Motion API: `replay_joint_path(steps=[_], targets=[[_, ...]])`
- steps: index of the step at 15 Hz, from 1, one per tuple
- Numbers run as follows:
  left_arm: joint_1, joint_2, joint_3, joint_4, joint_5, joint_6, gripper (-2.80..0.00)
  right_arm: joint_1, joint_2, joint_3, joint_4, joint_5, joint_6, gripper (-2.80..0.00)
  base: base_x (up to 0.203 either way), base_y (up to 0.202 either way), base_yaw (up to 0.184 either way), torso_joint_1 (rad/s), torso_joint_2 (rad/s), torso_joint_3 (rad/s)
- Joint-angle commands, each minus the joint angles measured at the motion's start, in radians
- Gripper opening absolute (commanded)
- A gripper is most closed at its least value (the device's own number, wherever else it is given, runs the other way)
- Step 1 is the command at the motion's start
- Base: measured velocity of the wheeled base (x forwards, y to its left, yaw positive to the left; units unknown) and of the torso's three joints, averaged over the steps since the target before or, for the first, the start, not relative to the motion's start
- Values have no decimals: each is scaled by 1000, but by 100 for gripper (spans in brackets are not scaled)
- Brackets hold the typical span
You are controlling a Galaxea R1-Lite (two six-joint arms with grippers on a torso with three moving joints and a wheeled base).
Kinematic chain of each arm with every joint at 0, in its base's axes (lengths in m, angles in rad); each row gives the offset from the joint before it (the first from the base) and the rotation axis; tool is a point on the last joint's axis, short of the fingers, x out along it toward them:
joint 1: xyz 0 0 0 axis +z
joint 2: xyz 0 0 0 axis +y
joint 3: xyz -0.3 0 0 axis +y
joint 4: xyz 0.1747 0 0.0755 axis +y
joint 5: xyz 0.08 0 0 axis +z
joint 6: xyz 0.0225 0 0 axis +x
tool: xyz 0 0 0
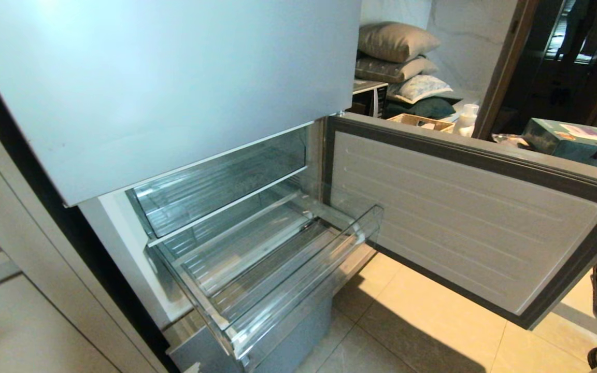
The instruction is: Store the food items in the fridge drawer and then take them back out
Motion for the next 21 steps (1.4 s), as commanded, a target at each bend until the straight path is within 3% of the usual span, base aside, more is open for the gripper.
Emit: replay_joint_path(steps=[1, 4, 5, 6, 12, 14, 16, 18, 21], targets=[[0, 1, 0, 0, 0, 0, -280, 0, -90, 62, -4, 3, 1, 0, 0, 0, 0, 0, 0, 0], [0, 2, 0, 0, 0, 0, -280, 1, -272, 187, -4, 3, -1, 0, 0, 0, 0, 0, 0, 0], [1, 0, 0, 0, 0, 0, -280, 1, -347, 236, -1, 3, -1, -169, 0, 0, 0, 0, 0, 0], [0, 1, 1, 0, 0, 0, -280, 1, -431, 288, 5, 3, -1, -280, 0, 0, 0, 0, 0, 0], [1, 2, 0, 0, 0, 0, -280, -2, -1013, 621, 89, -88, 5, -280, 0, 0, 0, 0, 0, 0], [0, 2, 0, 0, 0, 0, -280, 43, -1241, 745, 108, -104, 5, -280, 0, 0, 0, 0, 0, 0], [1, 2, 0, 0, 0, 0, -280, 191, -1483, 855, 141, -147, 0, -280, 0, 0, 0, 0, 0, 0], [0, 2, 1, 0, 0, 0, -280, 444, -1732, 949, 218, -216, -13, -280, 0, 0, 0, 0, 0, 0], [-1, 2, 0, 0, 0, 0, -280, 720, -2067, 1084, 437, -306, -53, -280, 0, 0, 0, 0, 0, 0]])
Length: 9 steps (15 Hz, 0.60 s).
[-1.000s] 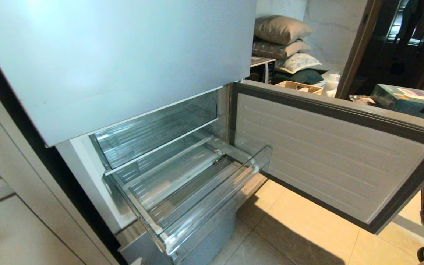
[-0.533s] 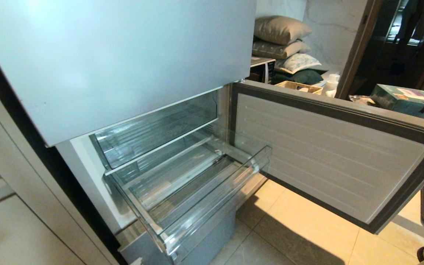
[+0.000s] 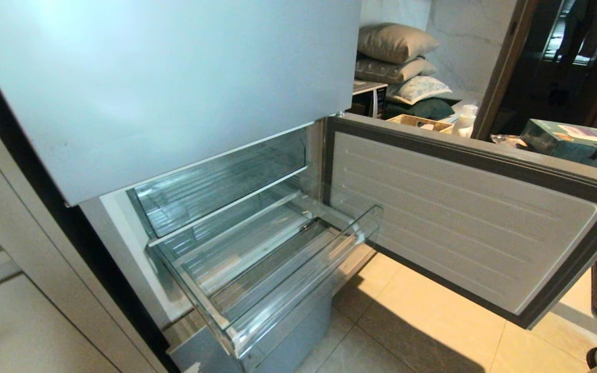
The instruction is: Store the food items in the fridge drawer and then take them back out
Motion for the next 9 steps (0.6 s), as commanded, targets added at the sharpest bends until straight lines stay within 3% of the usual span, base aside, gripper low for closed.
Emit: replay_joint_path(steps=[1, 4, 7, 9], targets=[[1, 2, 0, -1, 0, 0, -280, 184, -344, 140, 157, -60, -16, -280, 0, 0, 0, 0, 0, 0], [1, 1, 1, -1, 0, 0, -280, 201, -452, 367, 244, -102, -33, -280, 0, 0, 0, 0, 0, 0], [1, 2, 0, -1, 0, 0, -280, 185, -516, 375, 403, -73, -45, -280, 0, 0, 0, 0, 0, 0], [1, 2, 0, -1, 0, 0, -280, 190, -585, 375, 407, -73, -47, -280, 0, 0, 0, 0, 0, 0]])
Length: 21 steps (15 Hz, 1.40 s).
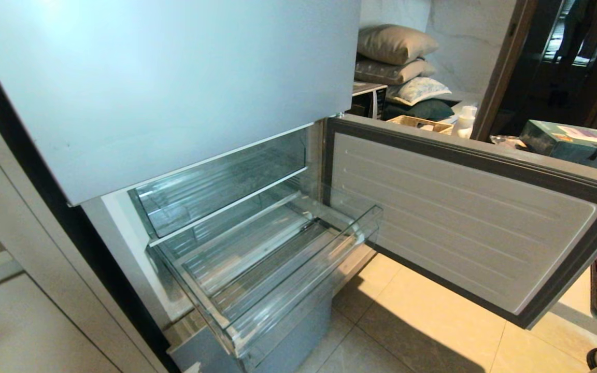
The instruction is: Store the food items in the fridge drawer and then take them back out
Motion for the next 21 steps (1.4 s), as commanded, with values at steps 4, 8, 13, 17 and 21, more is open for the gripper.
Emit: replay_joint_path(steps=[4, 8, 13, 17, 21], targets=[[1, 2, 0, -1, 0, 0, -280, 17, -197, 6, 8, 22, -32, -280, 0, 0, 0, 0, 0, 0], [-1, 2, 0, -1, 0, 0, -280, 17, -197, 7, 8, 18, -32, -280, 0, 0, 0, 0, 0, 0], [1, 2, 0, -1, 0, 0, -280, 17, -197, 7, 8, 15, -14, -280, 4, -11, 134, 6, -1, 2], [0, 2, 0, -1, 0, 0, -280, 17, -197, 5, 8, 15, -11, -280, 0, -8, 180, 3, 4, 2], [0, 2, 0, -1, 0, 0, -280, 17, -197, 5, 8, 13, -9, -280, 1, -8, 178, 3, 1, 2]])
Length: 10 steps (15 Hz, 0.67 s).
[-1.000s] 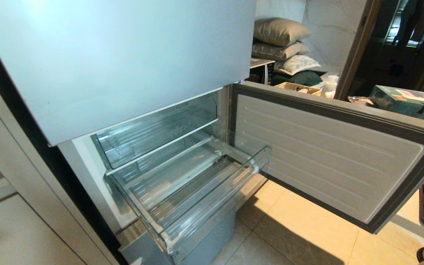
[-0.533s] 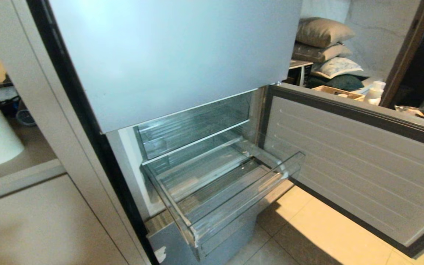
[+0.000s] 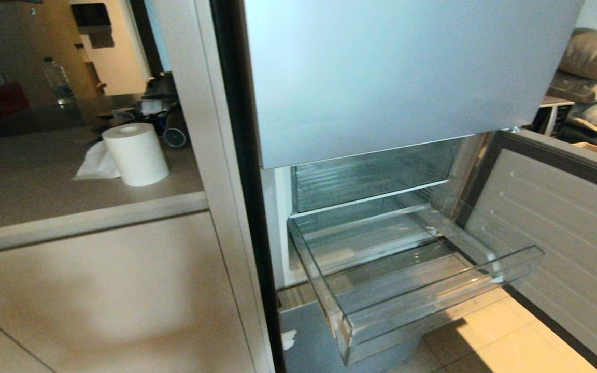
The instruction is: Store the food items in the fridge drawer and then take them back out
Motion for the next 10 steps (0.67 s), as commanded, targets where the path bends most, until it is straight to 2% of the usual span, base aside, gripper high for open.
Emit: replay_joint_path(steps=[1, 6, 8, 10], targets=[[1, 2, 0, -1, 0, 0, -280, 0, 2, 0, 0, -1, 4, -280, -3, -8, 180, 2, 6, 6], [1, 2, 1, -1, 0, 0, -280, 1, 56, 0, -2, -3, 20, -280, 0, -8, 161, 2, 2, 1], [0, 2, 0, -1, 0, 0, -280, 15, 185, 0, -20, -2, 23, -280, 2, -2, 33, -1, 1, 2], [0, 1, 0, -1, 0, 0, -280, 46, 430, -2, -79, -4, 28, -280, 0, 0, 0, 0, 0, 0]])
